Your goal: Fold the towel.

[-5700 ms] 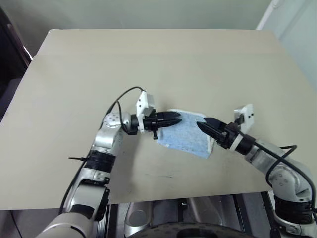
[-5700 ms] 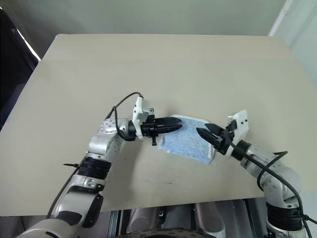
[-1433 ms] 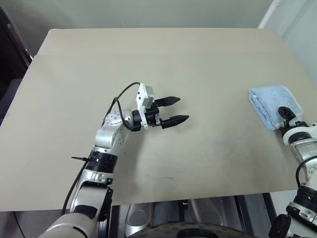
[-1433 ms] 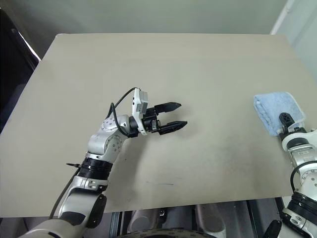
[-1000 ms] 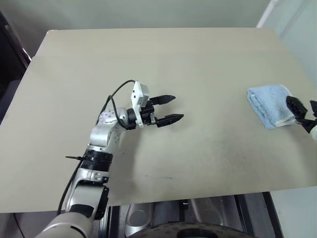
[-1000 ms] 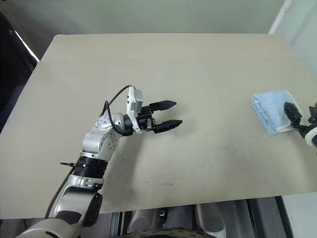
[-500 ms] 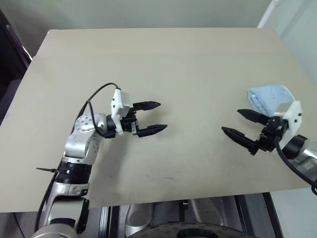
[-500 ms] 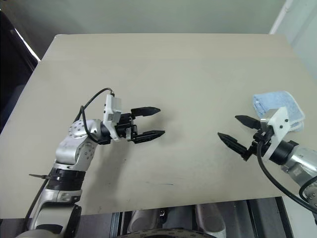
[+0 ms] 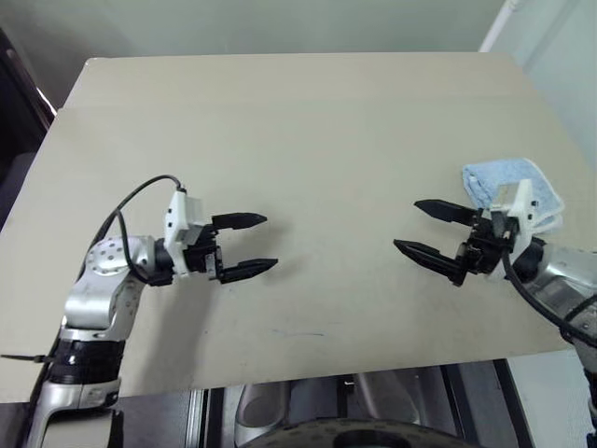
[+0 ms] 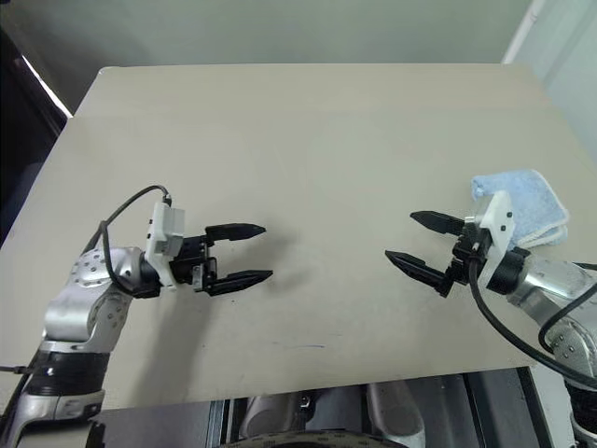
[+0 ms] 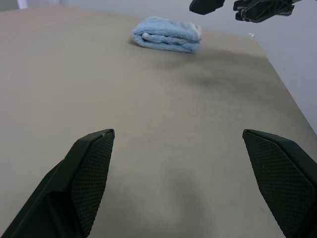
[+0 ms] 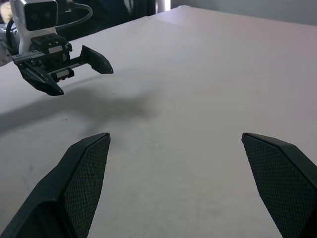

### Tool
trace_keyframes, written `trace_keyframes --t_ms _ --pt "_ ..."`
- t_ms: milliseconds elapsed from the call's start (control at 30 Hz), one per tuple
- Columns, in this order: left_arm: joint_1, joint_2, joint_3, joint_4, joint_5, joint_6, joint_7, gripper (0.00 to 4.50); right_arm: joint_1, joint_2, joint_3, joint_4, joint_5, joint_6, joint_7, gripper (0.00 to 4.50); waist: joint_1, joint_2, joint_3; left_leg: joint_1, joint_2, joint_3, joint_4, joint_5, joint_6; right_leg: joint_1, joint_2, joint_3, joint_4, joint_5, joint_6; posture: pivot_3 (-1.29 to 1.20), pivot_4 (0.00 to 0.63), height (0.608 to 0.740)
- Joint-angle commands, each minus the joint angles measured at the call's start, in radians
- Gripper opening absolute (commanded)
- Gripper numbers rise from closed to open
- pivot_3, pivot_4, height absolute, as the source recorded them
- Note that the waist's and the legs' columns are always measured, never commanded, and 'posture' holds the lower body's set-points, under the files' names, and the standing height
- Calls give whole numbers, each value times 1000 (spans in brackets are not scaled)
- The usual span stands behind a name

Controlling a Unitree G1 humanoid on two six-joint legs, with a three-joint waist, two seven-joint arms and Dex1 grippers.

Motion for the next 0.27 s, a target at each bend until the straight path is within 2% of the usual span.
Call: trace_keyframes --t_ms 33,267 --pt "23 17 31 -64 -22 10 16 4500 -31 12 7 10 -17 -32 36 4494 0 0 0 0 0 0 0 0 0 0 0 0 0 0 0 0 150 703" --pt "19 17 9 -48 9 -19 31 4500 -60 30 47 42 -71 -51 63 4494 0 0 0 0 0 0 -1 0 -1 -1 0 0 1 1 -3 0 150 703"
